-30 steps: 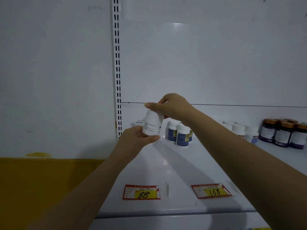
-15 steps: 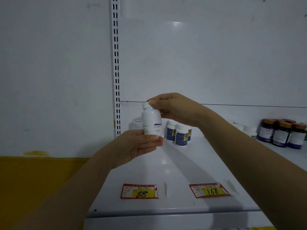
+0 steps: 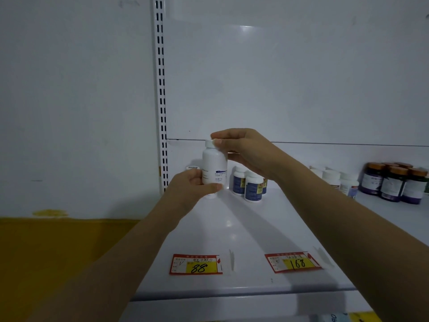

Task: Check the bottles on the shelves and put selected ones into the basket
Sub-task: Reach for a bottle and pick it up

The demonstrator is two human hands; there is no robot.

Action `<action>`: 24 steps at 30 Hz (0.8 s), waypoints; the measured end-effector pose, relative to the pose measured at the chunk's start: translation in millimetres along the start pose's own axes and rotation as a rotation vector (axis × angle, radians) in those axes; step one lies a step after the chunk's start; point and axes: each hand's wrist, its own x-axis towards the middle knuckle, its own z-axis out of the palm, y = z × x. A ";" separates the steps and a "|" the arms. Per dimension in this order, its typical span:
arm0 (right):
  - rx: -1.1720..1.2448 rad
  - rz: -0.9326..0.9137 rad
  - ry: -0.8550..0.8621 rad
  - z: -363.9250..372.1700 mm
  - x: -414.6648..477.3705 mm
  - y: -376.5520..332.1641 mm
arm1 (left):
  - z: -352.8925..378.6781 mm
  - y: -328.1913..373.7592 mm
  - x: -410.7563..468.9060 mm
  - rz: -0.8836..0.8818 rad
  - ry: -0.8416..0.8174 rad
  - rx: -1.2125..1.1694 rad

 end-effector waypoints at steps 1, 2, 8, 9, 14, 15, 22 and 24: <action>-0.031 0.001 -0.006 0.3 -0.1 1.0 | 1.1 -0.9 -0.2 0.003 0.013 0.007; -0.090 0.000 -0.016 0.5 -0.3 1.2 | 2.5 -1.1 -0.6 0.008 0.023 0.014; -0.474 -0.014 0.010 -3.2 8.5 -14.0 | 11.2 5.6 9.0 0.081 0.060 0.212; -0.511 -0.023 0.027 -3.6 10.9 -17.3 | 10.5 7.7 12.5 0.089 0.058 0.249; -0.652 -0.087 0.097 -1.0 18.9 -23.5 | -2.1 14.4 23.3 0.156 -0.018 0.659; -0.679 -0.104 0.107 -0.1 19.9 -23.1 | -4.9 13.9 24.9 0.147 -0.031 0.761; -0.837 -0.086 0.105 6.6 14.9 -2.8 | -11.4 -3.7 20.3 0.124 -0.010 1.238; -0.857 -0.064 0.081 9.4 10.3 6.5 | -10.3 -10.2 18.0 0.102 -0.014 1.286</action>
